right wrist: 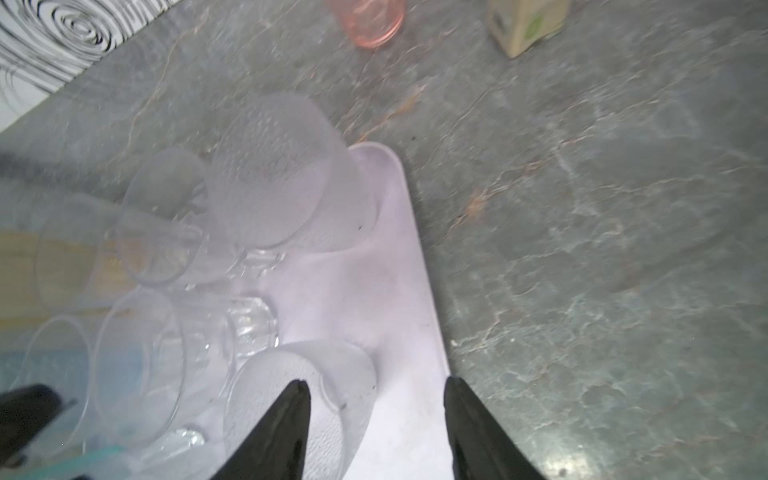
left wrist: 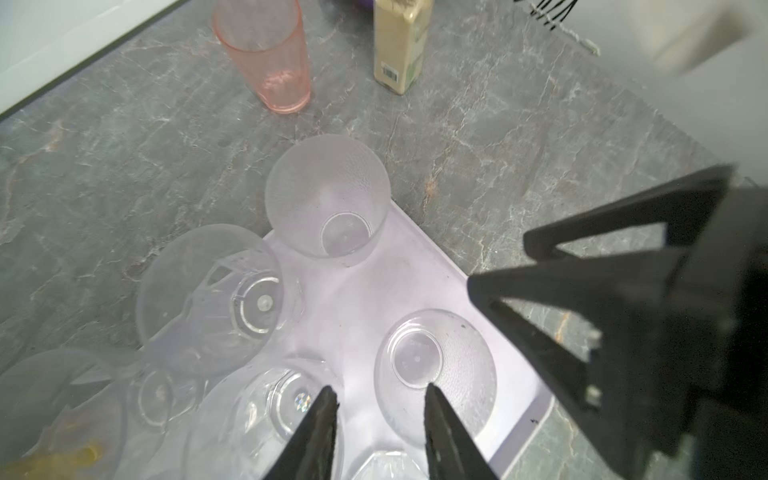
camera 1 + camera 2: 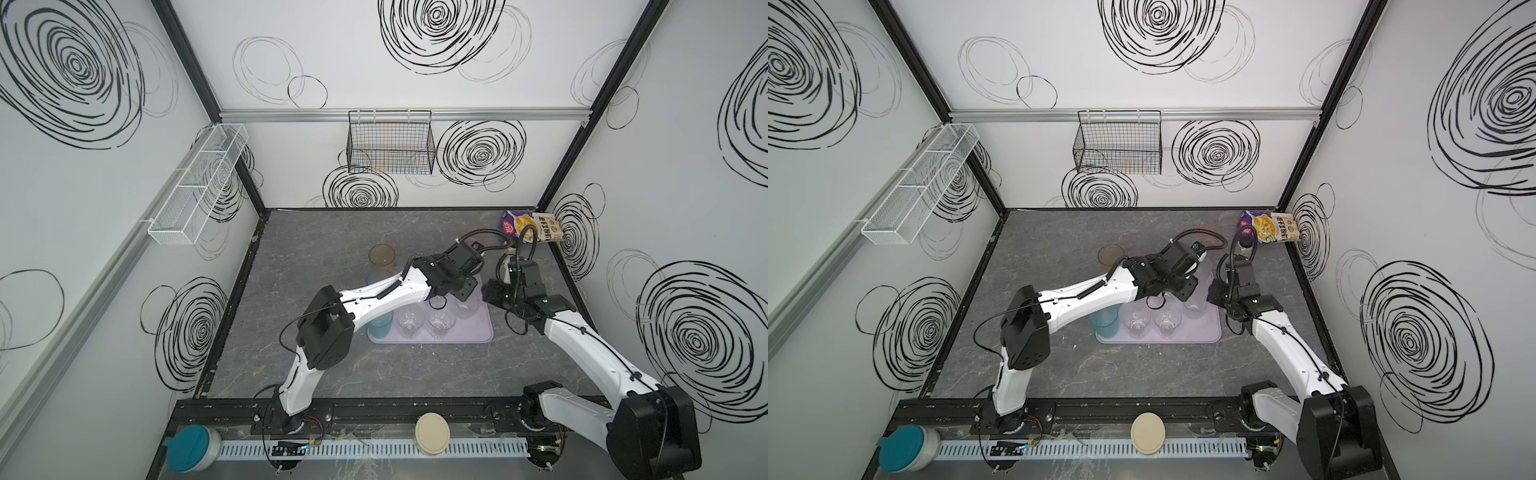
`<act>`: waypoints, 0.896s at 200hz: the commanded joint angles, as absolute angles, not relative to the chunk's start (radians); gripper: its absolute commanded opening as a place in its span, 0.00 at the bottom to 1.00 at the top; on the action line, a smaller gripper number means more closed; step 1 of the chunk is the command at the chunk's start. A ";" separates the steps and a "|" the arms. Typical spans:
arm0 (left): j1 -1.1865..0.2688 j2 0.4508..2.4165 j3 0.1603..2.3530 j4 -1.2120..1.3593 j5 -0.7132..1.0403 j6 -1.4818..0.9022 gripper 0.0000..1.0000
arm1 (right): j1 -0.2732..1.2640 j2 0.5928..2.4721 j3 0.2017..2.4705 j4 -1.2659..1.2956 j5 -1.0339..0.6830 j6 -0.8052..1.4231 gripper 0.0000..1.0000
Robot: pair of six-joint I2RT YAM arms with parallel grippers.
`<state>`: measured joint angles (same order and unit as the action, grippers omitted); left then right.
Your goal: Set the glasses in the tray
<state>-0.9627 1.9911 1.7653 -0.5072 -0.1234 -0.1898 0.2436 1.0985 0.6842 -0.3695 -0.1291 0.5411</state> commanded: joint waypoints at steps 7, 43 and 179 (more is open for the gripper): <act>-0.913 1.774 1.607 -0.396 -0.141 -0.182 0.45 | 0.323 1.152 0.676 -0.394 -0.077 0.595 0.57; -0.795 1.496 1.309 -0.254 -0.155 -0.198 0.56 | 0.348 1.271 0.727 -0.409 -0.059 0.603 0.55; -0.417 1.276 0.929 -0.083 -0.007 -0.268 0.61 | 0.307 1.507 0.889 -0.413 0.084 0.525 0.32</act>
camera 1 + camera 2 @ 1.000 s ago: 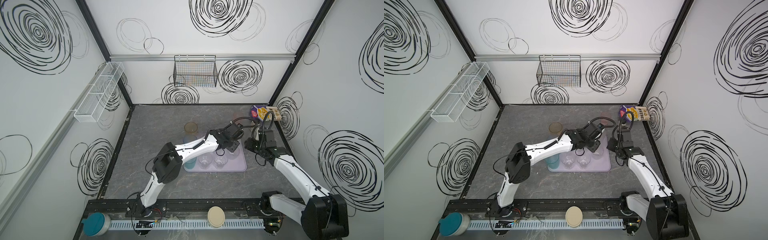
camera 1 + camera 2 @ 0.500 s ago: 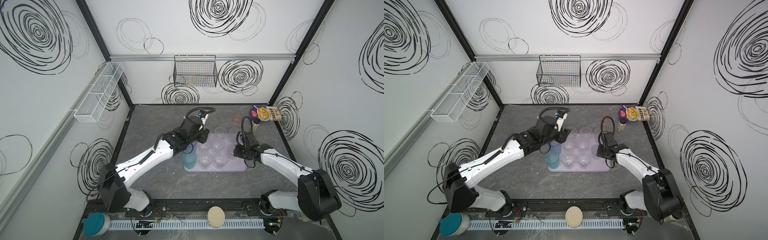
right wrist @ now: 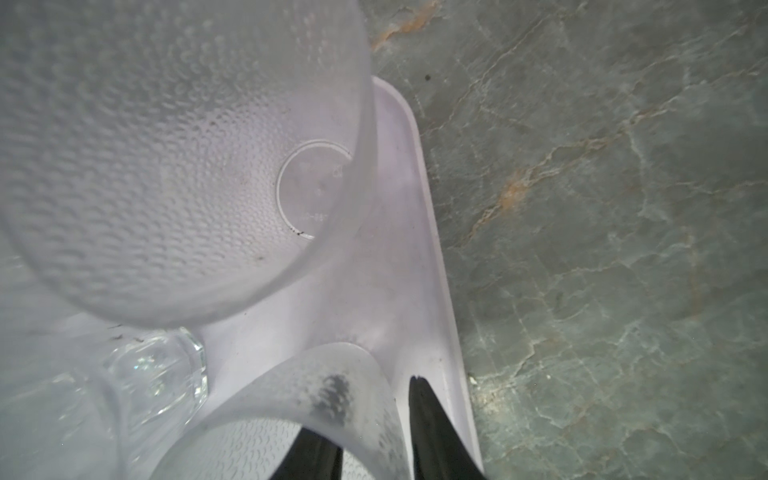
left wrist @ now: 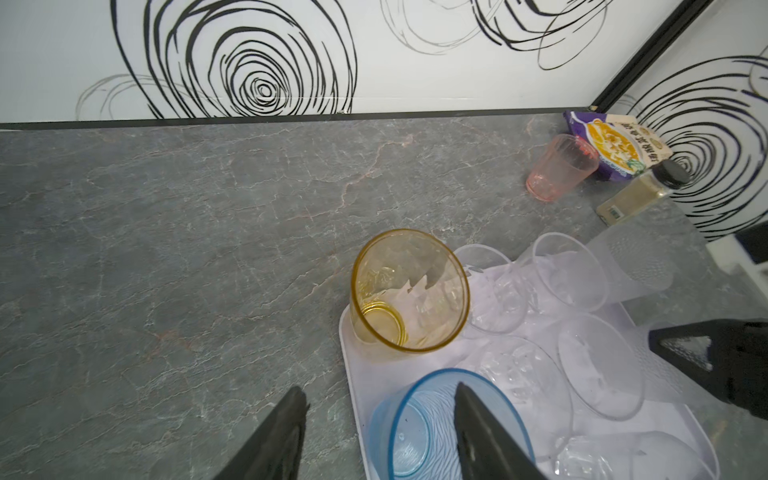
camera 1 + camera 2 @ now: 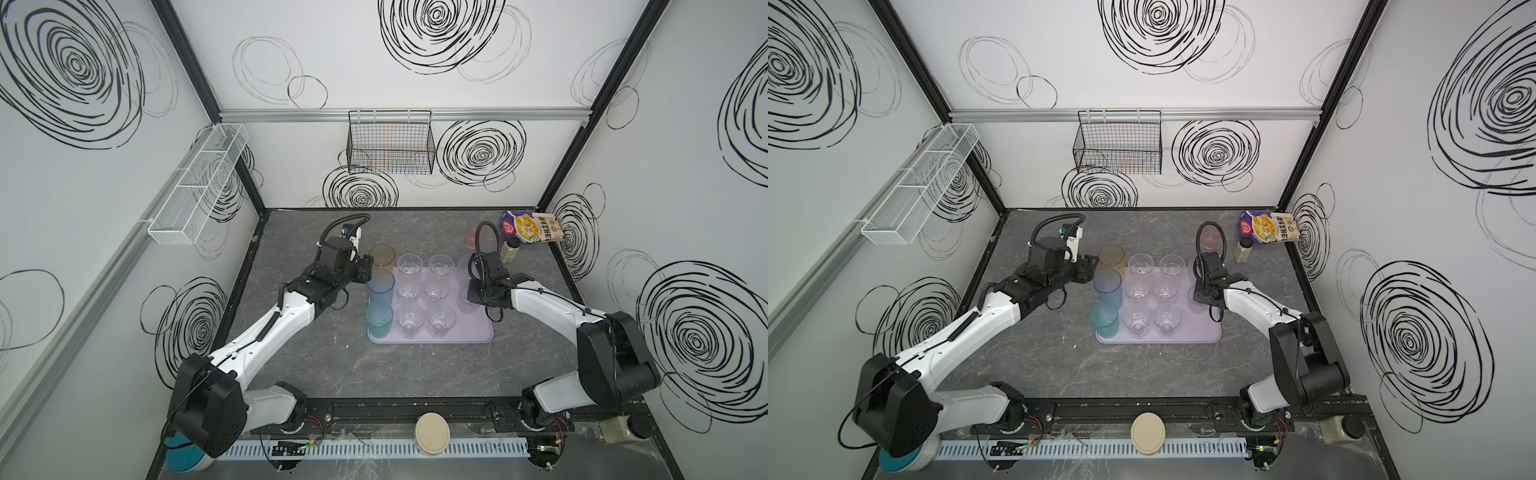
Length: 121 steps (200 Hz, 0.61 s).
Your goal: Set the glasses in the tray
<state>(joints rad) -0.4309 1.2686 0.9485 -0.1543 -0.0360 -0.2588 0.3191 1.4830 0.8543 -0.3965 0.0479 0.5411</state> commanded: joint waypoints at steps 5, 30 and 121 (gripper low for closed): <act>-0.414 1.275 0.924 -0.079 -0.007 -0.267 0.61 | 0.309 1.508 0.888 -0.406 0.084 0.525 0.32; -0.402 1.276 0.908 -0.058 0.002 -0.274 0.61 | 0.308 1.512 0.885 -0.377 0.067 0.538 0.39; -0.374 1.263 0.883 -0.038 -0.026 -0.320 0.64 | 0.279 1.316 1.057 -0.523 0.041 0.508 0.53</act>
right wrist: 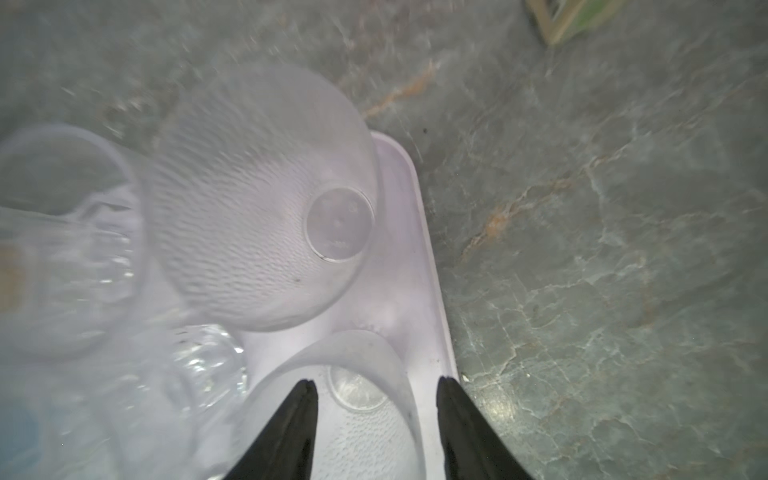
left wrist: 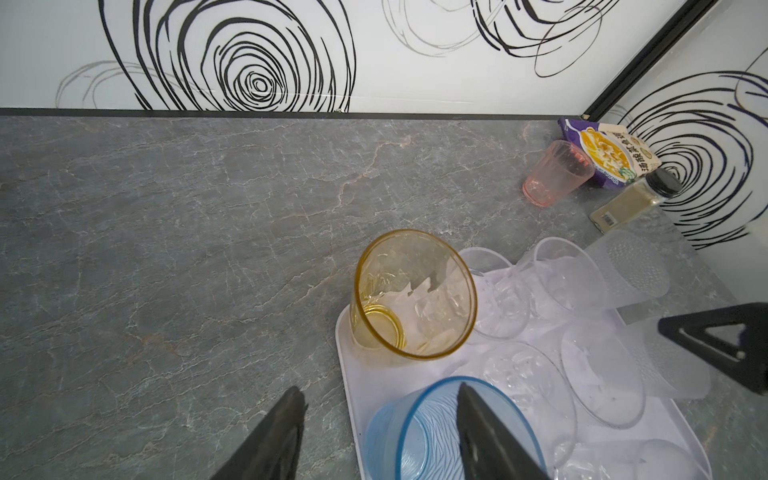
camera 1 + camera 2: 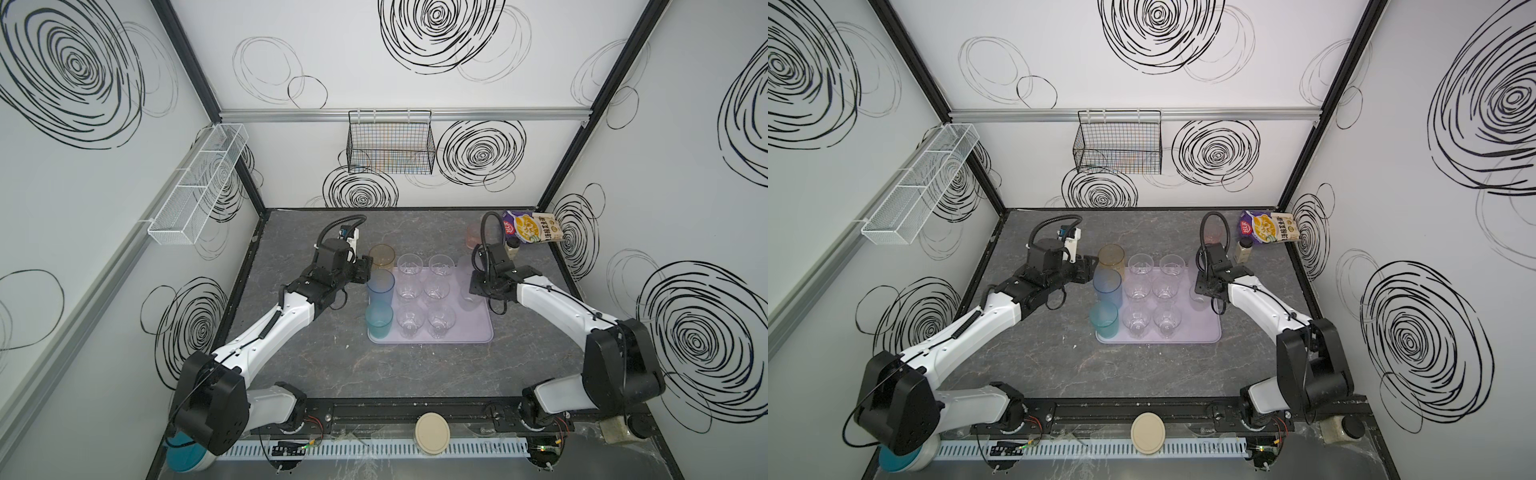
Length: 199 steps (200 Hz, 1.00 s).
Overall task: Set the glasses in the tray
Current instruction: 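Lower the right gripper onto the pink plastic cup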
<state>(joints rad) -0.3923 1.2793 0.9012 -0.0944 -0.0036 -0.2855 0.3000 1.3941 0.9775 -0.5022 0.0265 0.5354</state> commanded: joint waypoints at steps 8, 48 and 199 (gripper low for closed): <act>-0.368 1.260 0.884 -0.043 -0.026 -0.334 0.65 | 0.264 1.300 1.053 -0.460 0.041 0.502 0.54; -0.331 1.186 0.843 -0.070 -0.036 -0.415 0.75 | 0.145 1.467 1.184 -0.300 0.003 0.531 0.58; -0.281 1.094 0.605 -0.016 -0.117 -0.546 0.78 | -0.013 2.094 1.618 -0.332 -0.112 0.630 0.60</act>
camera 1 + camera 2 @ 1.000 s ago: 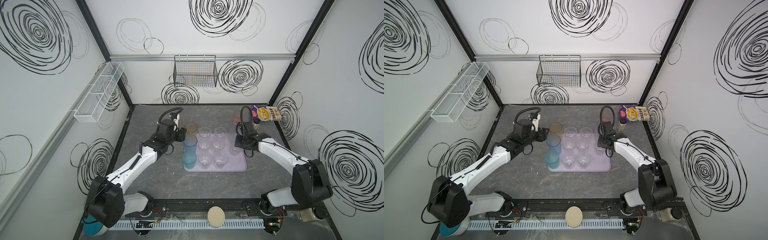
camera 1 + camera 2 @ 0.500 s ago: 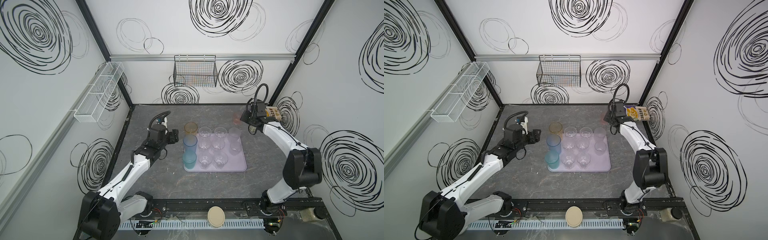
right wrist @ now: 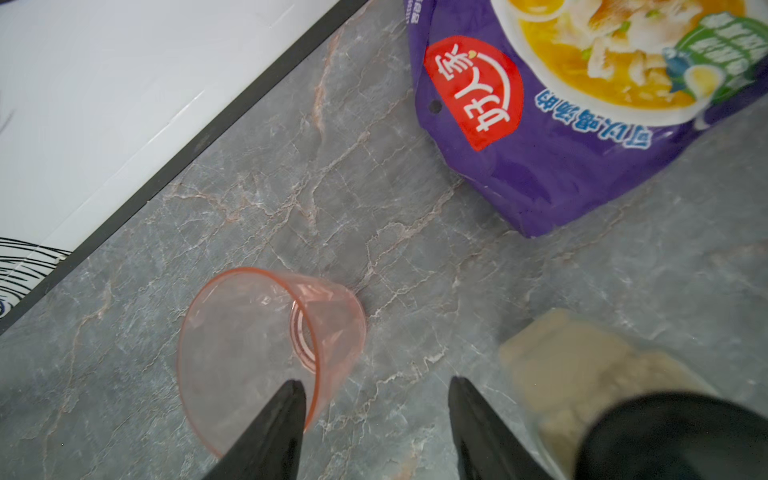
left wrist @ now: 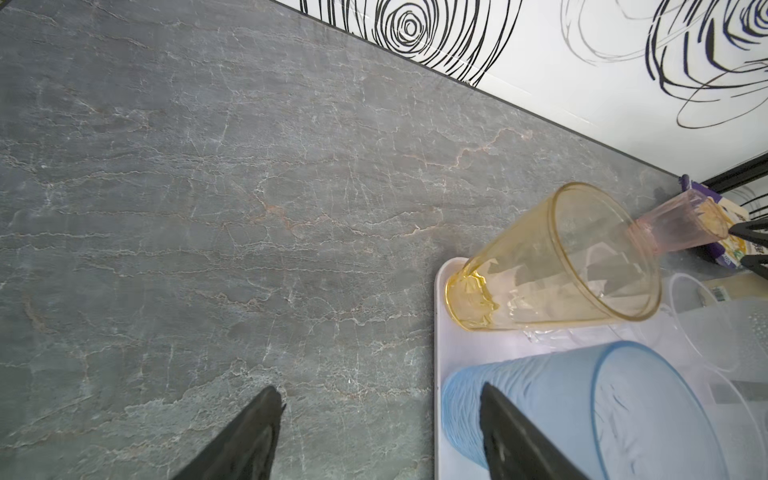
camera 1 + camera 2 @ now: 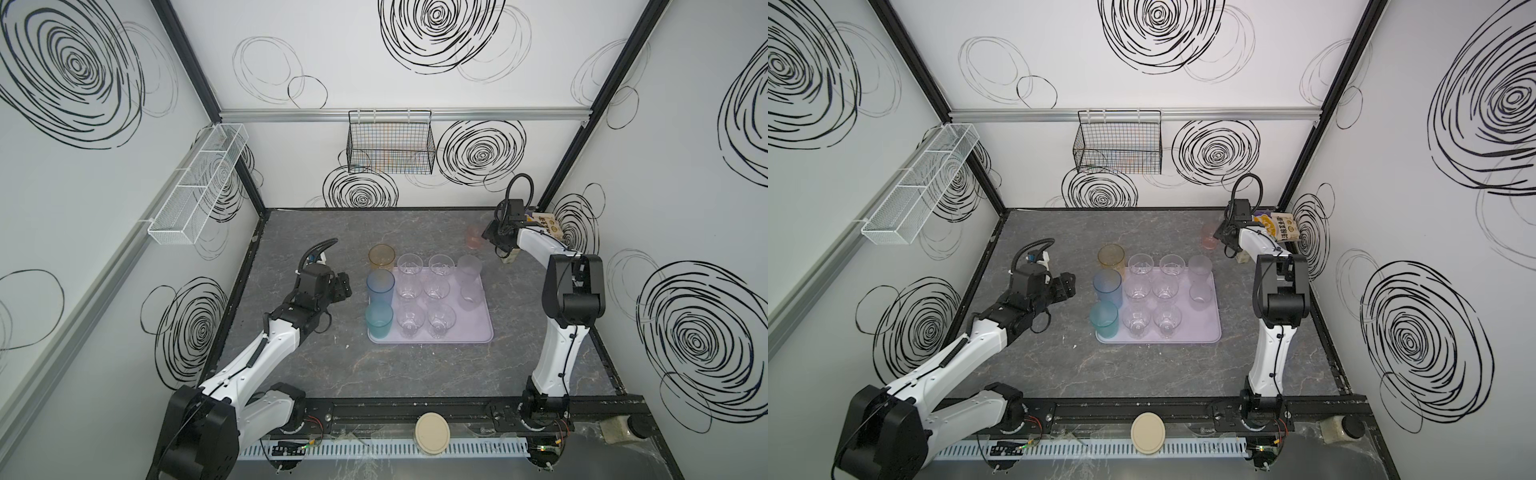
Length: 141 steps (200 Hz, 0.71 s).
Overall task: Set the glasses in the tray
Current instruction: 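Lower the right gripper onto the pink plastic cup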
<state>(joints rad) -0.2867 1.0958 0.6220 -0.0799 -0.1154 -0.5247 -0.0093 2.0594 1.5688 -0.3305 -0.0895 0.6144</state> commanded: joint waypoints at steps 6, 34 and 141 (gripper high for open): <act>-0.282 1.095 0.603 -0.015 -0.117 -0.545 0.78 | -0.015 2.103 1.625 -0.334 -0.117 0.630 0.60; -0.279 1.093 0.594 -0.009 -0.126 -0.536 0.78 | -0.011 2.105 1.638 -0.334 -0.135 0.634 0.59; -0.273 1.129 0.588 0.027 -0.081 -0.558 0.78 | -0.002 2.082 1.648 -0.305 -0.130 0.629 0.60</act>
